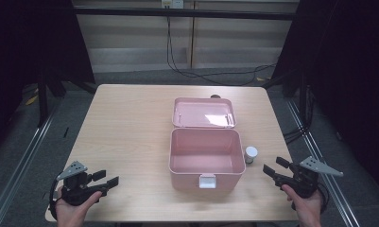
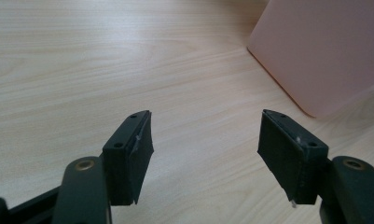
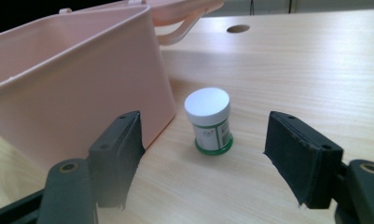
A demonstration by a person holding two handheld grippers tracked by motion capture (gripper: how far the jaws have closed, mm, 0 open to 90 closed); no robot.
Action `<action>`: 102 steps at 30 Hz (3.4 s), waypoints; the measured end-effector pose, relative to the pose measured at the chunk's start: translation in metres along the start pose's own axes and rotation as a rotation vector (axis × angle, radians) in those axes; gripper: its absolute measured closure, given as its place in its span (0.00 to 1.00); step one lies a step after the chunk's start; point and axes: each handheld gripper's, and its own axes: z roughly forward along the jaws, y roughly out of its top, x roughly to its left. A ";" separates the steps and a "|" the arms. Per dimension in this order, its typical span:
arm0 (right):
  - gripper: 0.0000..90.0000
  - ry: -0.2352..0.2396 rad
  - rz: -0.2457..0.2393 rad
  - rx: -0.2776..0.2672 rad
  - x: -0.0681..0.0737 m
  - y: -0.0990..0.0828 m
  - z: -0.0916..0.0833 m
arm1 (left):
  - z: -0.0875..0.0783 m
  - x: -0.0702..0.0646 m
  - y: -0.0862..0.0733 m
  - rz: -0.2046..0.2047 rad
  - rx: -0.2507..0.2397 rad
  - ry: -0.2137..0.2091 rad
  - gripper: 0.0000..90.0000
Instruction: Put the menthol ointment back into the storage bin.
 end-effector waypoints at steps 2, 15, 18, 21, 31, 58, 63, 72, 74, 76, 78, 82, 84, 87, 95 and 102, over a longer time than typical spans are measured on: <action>0.35 -0.005 -0.012 0.005 0.001 -0.001 0.001 | 0.001 0.000 0.000 -0.003 0.002 -0.001 0.39; 0.50 -0.016 -0.021 0.079 0.005 0.002 -0.001 | 0.002 -0.004 0.001 0.015 0.010 -0.006 0.39; 0.50 0.003 0.000 0.120 0.006 0.006 0.000 | 0.002 -0.006 0.001 0.068 0.035 0.013 0.39; 0.50 0.008 -0.006 0.152 0.009 0.011 0.001 | 0.003 -0.009 0.000 0.078 0.040 0.000 0.39; 0.43 0.063 -0.028 0.246 0.005 0.033 0.014 | 0.006 -0.005 0.001 0.064 0.060 0.004 0.35; 0.36 0.095 -0.235 0.692 0.012 0.096 0.078 | 0.006 -0.002 0.001 0.053 0.063 0.007 0.34; 0.36 0.108 -0.276 0.806 0.016 0.106 0.093 | 0.005 -0.002 0.001 0.053 0.063 0.006 0.34; 0.43 0.103 -0.344 0.919 0.018 0.115 0.109 | 0.005 -0.002 0.001 0.051 0.066 0.008 0.34; 0.44 0.109 -0.335 0.937 0.016 0.117 0.113 | 0.006 -0.002 0.001 0.047 0.066 0.009 0.34; 0.45 0.101 -0.348 0.952 0.014 0.118 0.116 | 0.005 -0.002 0.001 0.049 0.067 0.009 0.34; 0.46 0.104 -0.354 0.979 0.014 0.118 0.121 | 0.005 -0.002 0.001 0.049 0.068 0.008 0.34; 0.47 0.091 -0.371 1.018 0.014 0.119 0.128 | 0.005 0.000 0.001 0.044 0.067 0.009 0.34; 0.48 0.091 -0.374 1.036 0.015 0.118 0.132 | 0.005 0.000 0.001 0.046 0.068 0.008 0.34; 0.49 0.092 -0.380 1.054 0.015 0.116 0.136 | 0.005 -0.001 0.001 0.045 0.069 0.008 0.34; 0.50 0.070 -0.404 1.090 0.011 0.112 0.145 | 0.006 -0.002 0.000 0.049 0.074 0.007 0.34; 0.53 0.095 -0.410 1.135 0.009 0.107 0.158 | 0.006 -0.002 0.000 0.048 0.075 0.005 0.34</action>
